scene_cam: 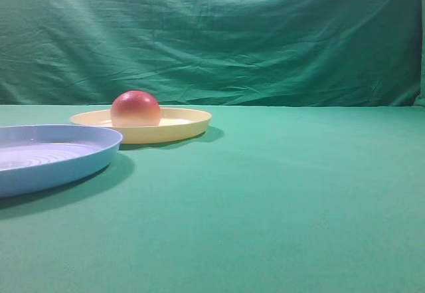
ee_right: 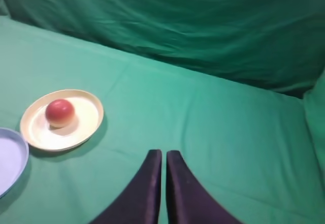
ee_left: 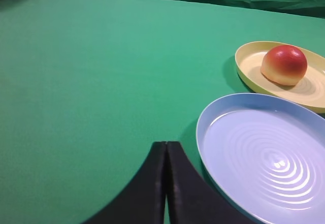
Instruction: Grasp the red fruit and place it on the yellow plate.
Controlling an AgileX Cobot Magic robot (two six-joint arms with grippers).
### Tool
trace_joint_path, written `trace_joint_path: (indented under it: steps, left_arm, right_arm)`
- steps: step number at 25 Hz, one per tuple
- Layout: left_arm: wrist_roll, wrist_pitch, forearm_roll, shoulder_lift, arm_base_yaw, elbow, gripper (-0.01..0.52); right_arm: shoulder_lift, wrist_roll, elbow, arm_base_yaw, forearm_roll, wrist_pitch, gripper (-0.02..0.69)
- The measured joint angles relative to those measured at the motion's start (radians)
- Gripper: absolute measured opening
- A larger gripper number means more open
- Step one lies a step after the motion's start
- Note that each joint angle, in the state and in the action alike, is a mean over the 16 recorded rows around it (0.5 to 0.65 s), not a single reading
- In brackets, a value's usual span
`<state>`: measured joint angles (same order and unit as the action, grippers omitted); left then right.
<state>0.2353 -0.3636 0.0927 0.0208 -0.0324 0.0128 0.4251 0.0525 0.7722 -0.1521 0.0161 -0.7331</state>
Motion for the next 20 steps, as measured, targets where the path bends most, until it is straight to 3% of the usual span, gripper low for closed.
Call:
trace_joint_path:
  steps: [13,20]
  left_arm:
    - [0.000,0.000,0.000,0.000,0.000,0.000,0.000]
    - [0.000,0.000,0.000,0.000,0.000,0.000,0.000]
  right_arm:
    - [-0.338,0.015,-0.556,0.106,-0.006,0.318,0.000]
    - [-0.421,0.016,-0.737,0.115,-0.012,0.399,0.000]
